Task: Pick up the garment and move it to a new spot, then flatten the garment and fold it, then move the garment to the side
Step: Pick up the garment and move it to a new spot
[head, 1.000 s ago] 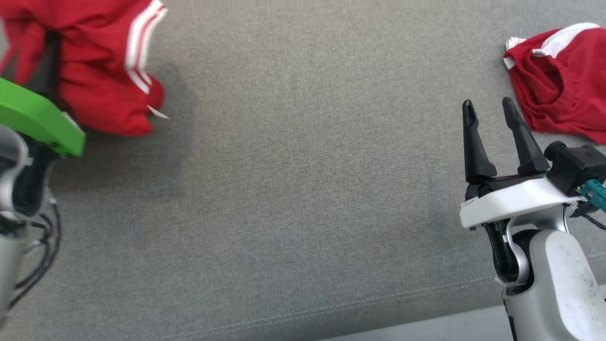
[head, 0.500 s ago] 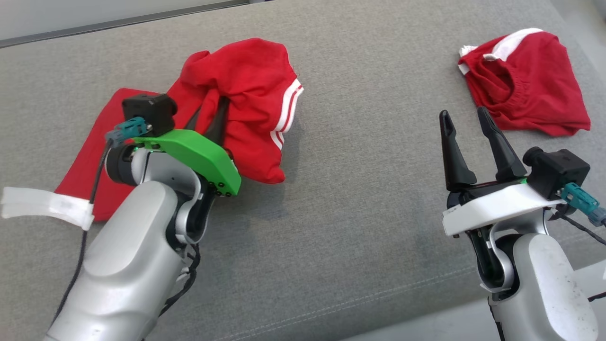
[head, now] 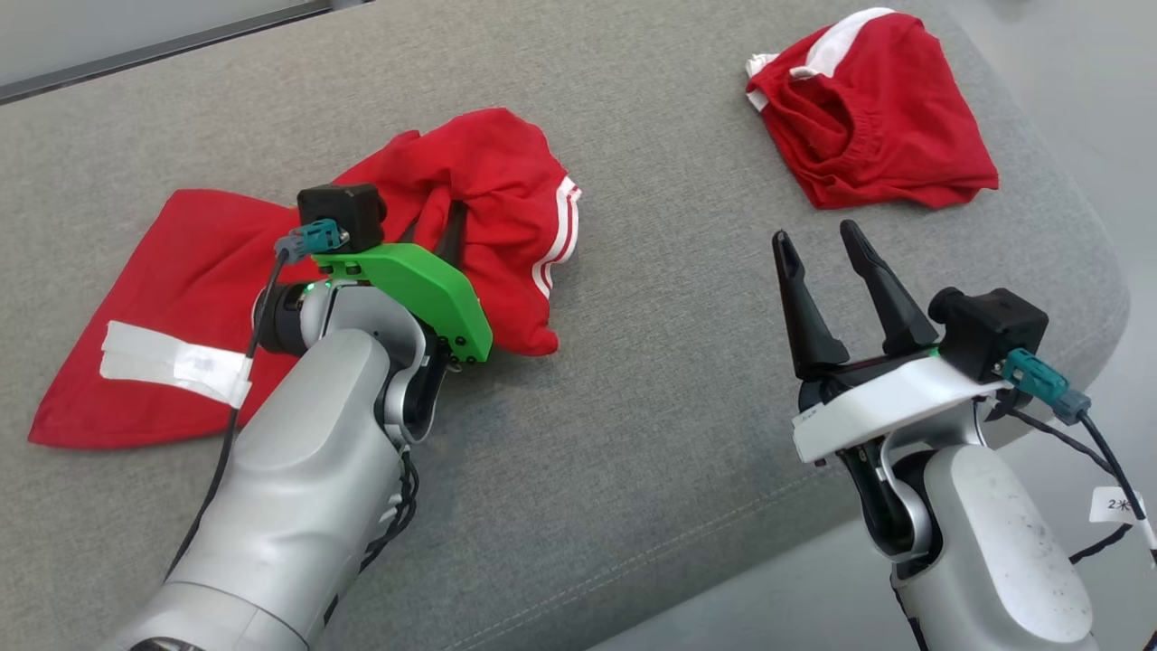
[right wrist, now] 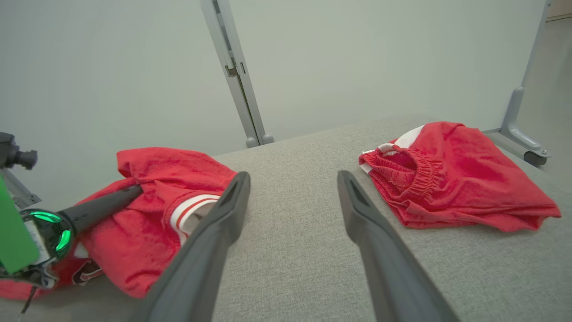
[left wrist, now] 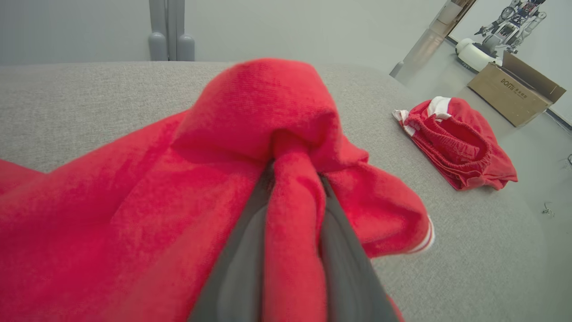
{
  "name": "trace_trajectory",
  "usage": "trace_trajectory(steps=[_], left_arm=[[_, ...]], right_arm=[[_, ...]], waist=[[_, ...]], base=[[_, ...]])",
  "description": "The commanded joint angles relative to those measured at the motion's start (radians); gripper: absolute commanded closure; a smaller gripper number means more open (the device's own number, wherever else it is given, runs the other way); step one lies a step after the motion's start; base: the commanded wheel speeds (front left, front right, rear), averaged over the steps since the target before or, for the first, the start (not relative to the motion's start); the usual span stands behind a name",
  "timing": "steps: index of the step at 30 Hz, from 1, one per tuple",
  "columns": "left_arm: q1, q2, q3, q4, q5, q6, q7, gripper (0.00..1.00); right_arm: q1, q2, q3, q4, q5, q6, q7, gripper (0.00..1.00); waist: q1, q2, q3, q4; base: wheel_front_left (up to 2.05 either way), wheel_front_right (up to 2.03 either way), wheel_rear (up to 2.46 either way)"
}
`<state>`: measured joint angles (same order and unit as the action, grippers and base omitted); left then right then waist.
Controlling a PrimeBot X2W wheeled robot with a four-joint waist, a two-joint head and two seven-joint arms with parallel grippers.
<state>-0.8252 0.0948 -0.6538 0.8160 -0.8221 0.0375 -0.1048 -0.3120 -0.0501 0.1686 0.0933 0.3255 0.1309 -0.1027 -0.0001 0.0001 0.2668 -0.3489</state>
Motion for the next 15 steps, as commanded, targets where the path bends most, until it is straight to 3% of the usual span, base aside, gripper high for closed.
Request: trace_trajectory(steps=[1, 10, 15], left_arm=[[-0.026, -0.007, -0.006, 0.019, 0.0, -0.01, -0.012, 0.0], [-0.068, -0.038, -0.045, 0.094, -0.009, -0.069, -0.073, 0.0], [-0.041, -0.043, -0.087, 0.077, -0.01, -0.088, -0.104, 0.0]], right_arm=[[-0.008, -0.001, 0.008, 0.01, 0.01, 0.0, -0.006, 0.0], [-0.001, -0.001, 0.046, 0.065, -0.003, 0.0, 0.0, 0.0], [0.02, -0.002, 0.073, 0.098, -0.026, 0.0, 0.012, 0.0]], waist=[[0.0001, -0.0001, -0.001, -0.019], [0.0001, -0.0001, -0.033, 0.036], [0.0001, -0.0001, -0.063, 0.124]], base=[[0.0, 0.0, 0.0], [0.0, 0.0, 0.0], [0.0, 0.0, 0.0]])
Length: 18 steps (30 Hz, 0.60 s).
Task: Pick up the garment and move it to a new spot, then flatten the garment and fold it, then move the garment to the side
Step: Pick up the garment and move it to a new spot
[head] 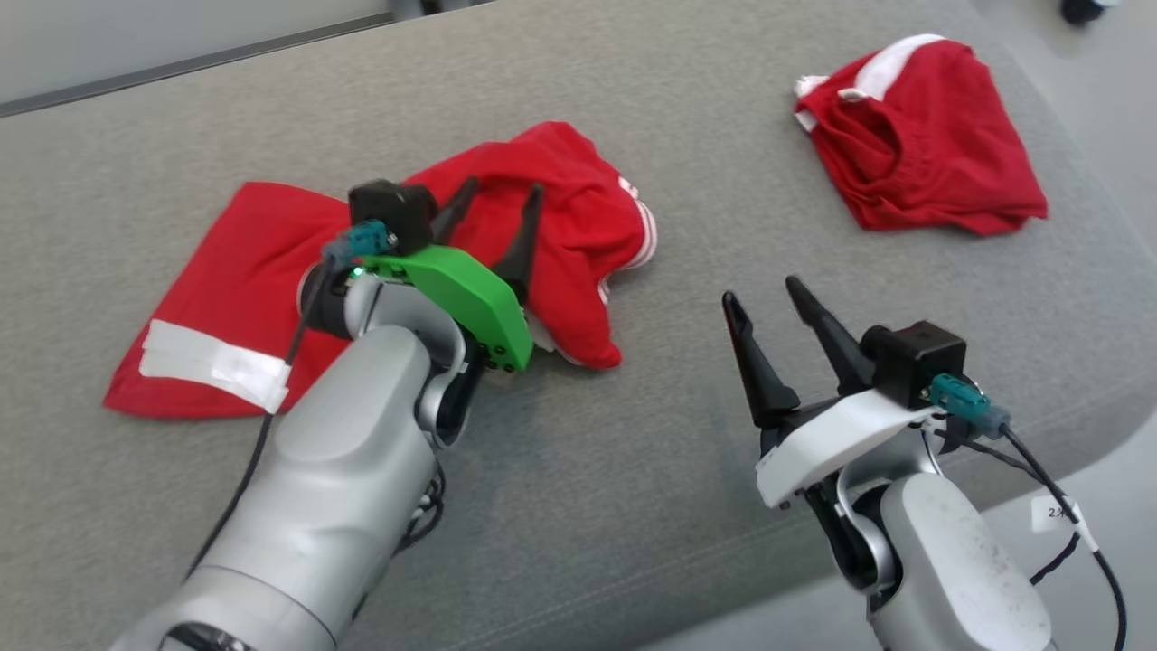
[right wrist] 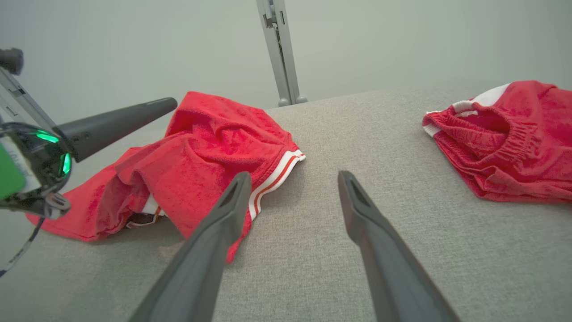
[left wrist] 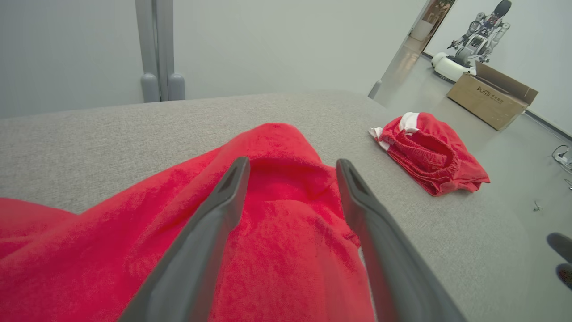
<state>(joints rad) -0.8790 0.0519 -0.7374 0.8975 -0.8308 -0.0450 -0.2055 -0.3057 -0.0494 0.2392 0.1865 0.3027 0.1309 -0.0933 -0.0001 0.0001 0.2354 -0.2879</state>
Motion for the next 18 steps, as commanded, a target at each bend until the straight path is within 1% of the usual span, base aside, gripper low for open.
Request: trace_trajectory(steps=[1, 3, 4, 8, 11, 15, 18], left_arm=[[0.027, -0.001, -0.017, -0.021, -0.008, -0.01, -0.009, 0.0], [0.051, 0.0, -0.043, -0.058, -0.021, -0.007, -0.017, 0.0], [0.074, 0.0, -0.066, -0.102, -0.024, 0.008, -0.027, 0.0], [0.127, 0.0, -0.097, -0.185, -0.017, 0.043, -0.043, 0.0], [0.17, 0.001, -0.105, -0.251, -0.003, 0.07, -0.052, 0.0], [0.248, 0.029, -0.094, -0.357, 0.011, 0.112, -0.056, 0.0], [0.311, 0.064, -0.087, -0.441, 0.026, 0.148, -0.058, 0.0]], right_arm=[[0.018, -0.002, 0.009, 0.012, -0.011, 0.0, 0.004, 0.0], [0.02, -0.002, 0.025, 0.03, -0.016, 0.0, 0.008, 0.0], [0.024, -0.003, 0.038, 0.051, -0.025, 0.0, 0.009, 0.0], [0.017, -0.004, 0.055, 0.103, -0.046, 0.0, 0.01, 0.0], [-0.003, -0.02, 0.062, 0.156, -0.077, 0.0, 0.012, 0.0], [-0.031, -0.035, 0.074, 0.236, -0.133, 0.0, 0.002, 0.0], [-0.052, -0.038, 0.067, 0.291, -0.176, 0.0, -0.016, 0.0]], waist=[[0.0001, -0.0001, -0.036, 0.086], [0.0001, -0.0001, -0.044, 0.128], [0.0001, -0.0001, -0.051, 0.171], [0.0001, -0.0001, -0.059, 0.254], [0.0001, -0.0001, -0.062, 0.309], [0.0001, -0.0001, -0.066, 0.368], [0.0001, -0.0001, -0.068, 0.402]], base=[[0.0, 0.0, 0.0], [0.0, 0.0, 0.0], [0.0, 0.0, 0.0], [0.0, 0.0, 0.0], [0.0, 0.0, 0.0], [0.0, 0.0, 0.0], [0.0, 0.0, 0.0]])
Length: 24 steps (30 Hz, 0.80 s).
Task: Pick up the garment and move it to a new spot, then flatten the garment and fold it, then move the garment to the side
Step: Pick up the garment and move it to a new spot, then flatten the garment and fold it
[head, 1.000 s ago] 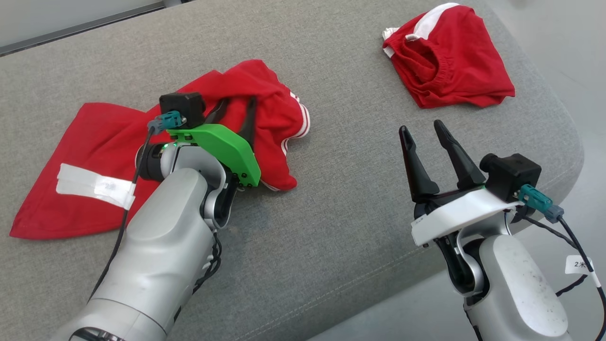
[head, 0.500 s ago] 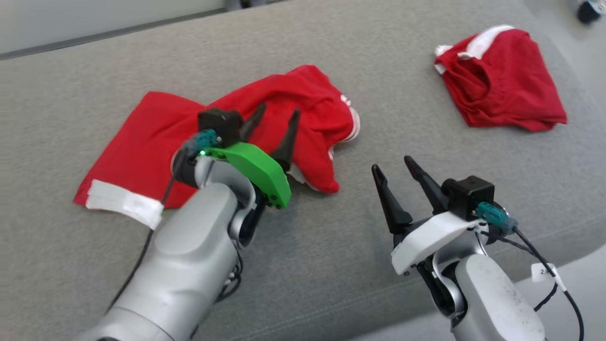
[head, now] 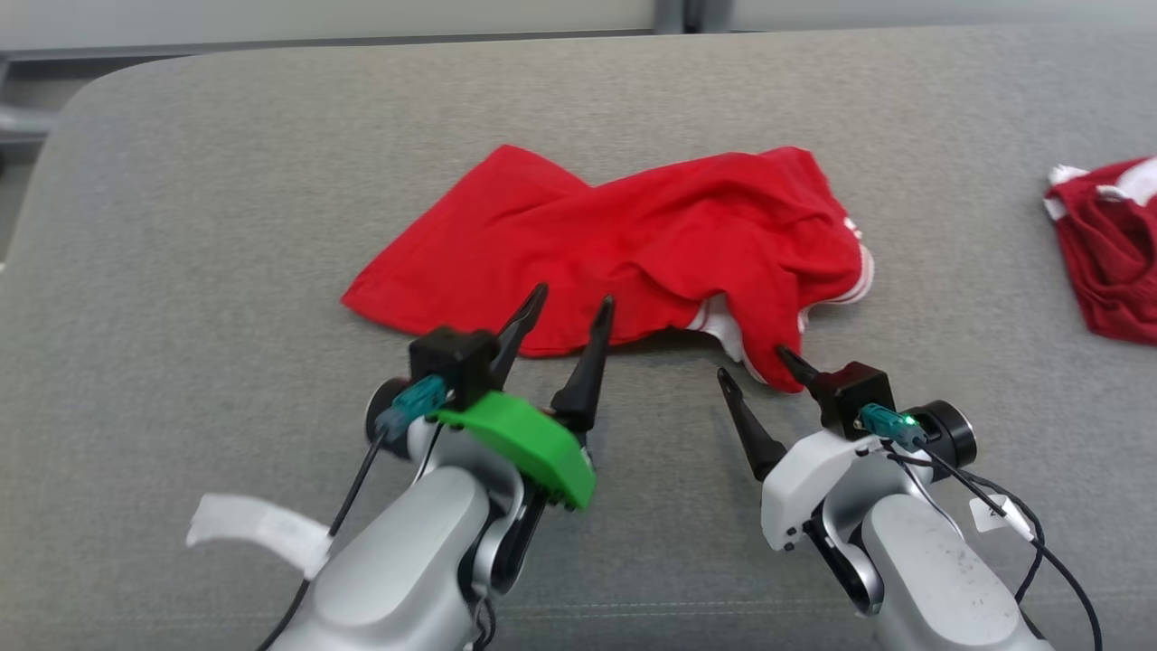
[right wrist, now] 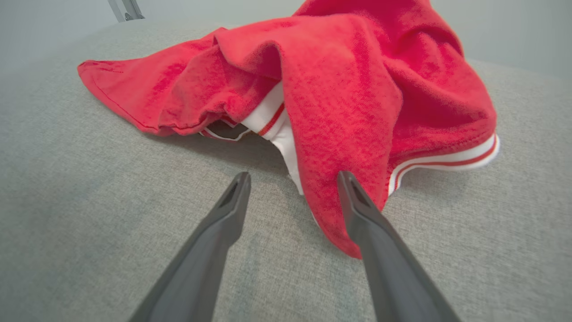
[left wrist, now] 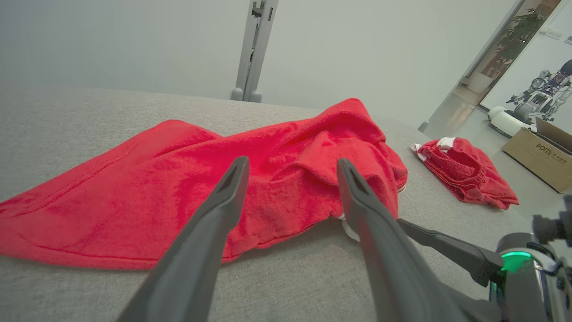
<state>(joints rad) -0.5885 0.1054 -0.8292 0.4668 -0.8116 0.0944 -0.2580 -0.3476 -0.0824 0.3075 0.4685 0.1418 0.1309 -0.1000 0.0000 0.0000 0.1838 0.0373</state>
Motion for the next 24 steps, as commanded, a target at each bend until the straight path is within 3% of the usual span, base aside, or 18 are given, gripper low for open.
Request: trace_trajectory(steps=[1, 11, 12, 16, 24], left_arm=[[0.044, 0.025, 0.007, -0.039, 0.009, 0.02, -0.006, 0.0], [0.272, 0.141, 0.102, -0.297, -0.016, 0.128, -0.007, 0.0], [0.288, 0.147, 0.112, -0.314, -0.015, 0.135, -0.007, 0.0], [0.334, 0.166, 0.143, -0.361, -0.004, 0.157, -0.007, 0.0], [0.379, 0.163, 0.168, -0.39, 0.009, 0.172, -0.007, 0.0]], right_arm=[[-0.019, -0.005, -0.007, 0.027, -0.026, 0.0, -0.015, 0.0], [-0.085, -0.002, -0.134, 0.173, -0.246, -0.001, -0.069, 0.0], [-0.092, -0.002, -0.143, 0.187, -0.256, -0.001, -0.072, 0.44], [-0.119, -0.009, -0.161, 0.223, -0.28, -0.001, -0.083, 1.0], [-0.156, -0.02, -0.133, 0.217, -0.217, -0.001, -0.061, 1.0]], waist=[[0.0, 0.0, -0.017, 0.085], [0.0, 0.0, -0.031, 0.127], [0.0, 0.0, -0.032, 0.13], [0.0, 0.0, -0.037, 0.133], [0.0, 0.0, -0.061, 0.108]], base=[[0.0, 0.0, 0.0], [0.0, 0.0, 0.0], [0.0, 0.0, 0.0], [0.0, 0.0, 0.0], [0.0, 0.0, 0.0]])
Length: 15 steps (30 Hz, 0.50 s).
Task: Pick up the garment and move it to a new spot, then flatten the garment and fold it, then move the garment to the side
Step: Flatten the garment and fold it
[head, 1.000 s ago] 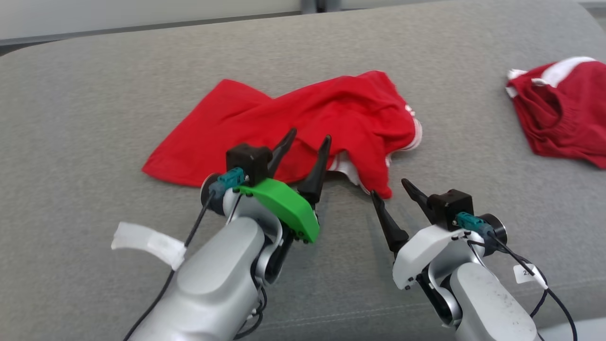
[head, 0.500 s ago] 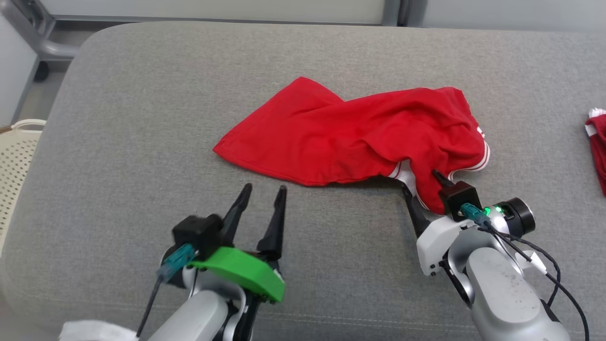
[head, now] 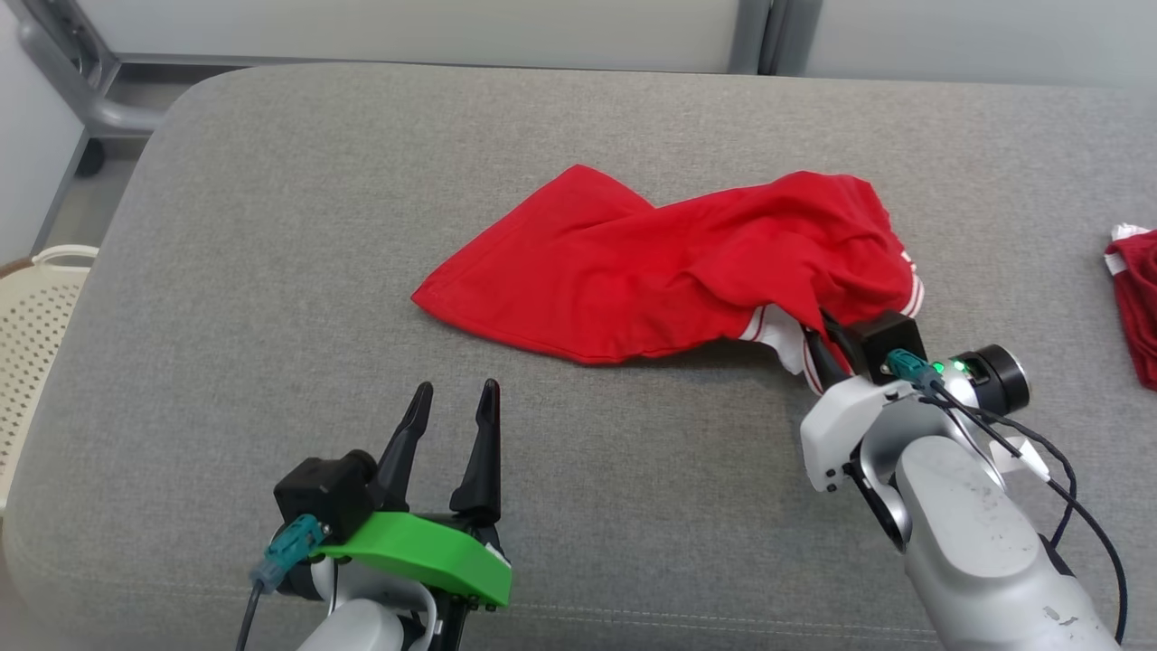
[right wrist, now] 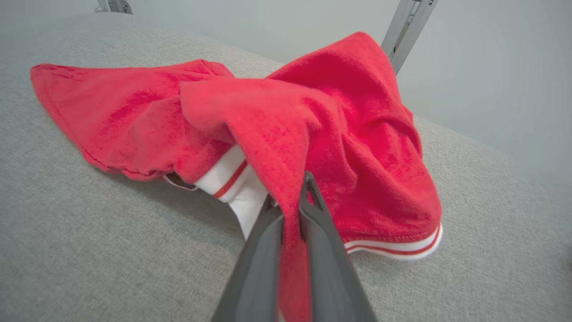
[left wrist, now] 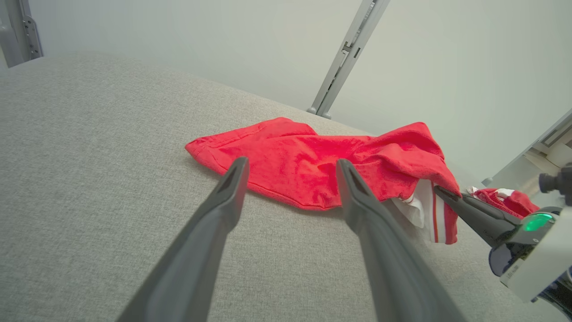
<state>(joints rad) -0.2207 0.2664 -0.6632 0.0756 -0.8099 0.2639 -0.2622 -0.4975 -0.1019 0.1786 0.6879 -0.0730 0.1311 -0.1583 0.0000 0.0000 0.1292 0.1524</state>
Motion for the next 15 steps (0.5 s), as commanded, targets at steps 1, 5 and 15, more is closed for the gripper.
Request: trace_trajectory(steps=[1, 5, 15], left_arm=[[0.016, 0.001, 0.005, -0.001, 0.006, 0.002, -0.002, 0.0], [0.037, -0.003, 0.018, -0.007, 0.009, 0.001, -0.002, 0.0], [0.064, -0.016, 0.049, -0.031, 0.023, -0.007, -0.002, 0.0]], right_arm=[[-0.007, -0.004, 0.013, -0.013, 0.022, -0.001, 0.01, 1.0], [0.003, -0.059, 0.1, -0.113, 0.131, -0.001, 0.088, 1.0], [0.067, -0.335, 0.178, -0.597, 0.364, -0.001, 0.494, 1.0]], waist=[[0.0, 0.0, -0.011, -0.013], [0.0, 0.0, -0.029, -0.037], [0.0, 0.0, -0.041, -0.016]], base=[[0.0, 0.0, 0.0], [0.0, 0.0, 0.0], [0.0, 0.0, 0.0]])
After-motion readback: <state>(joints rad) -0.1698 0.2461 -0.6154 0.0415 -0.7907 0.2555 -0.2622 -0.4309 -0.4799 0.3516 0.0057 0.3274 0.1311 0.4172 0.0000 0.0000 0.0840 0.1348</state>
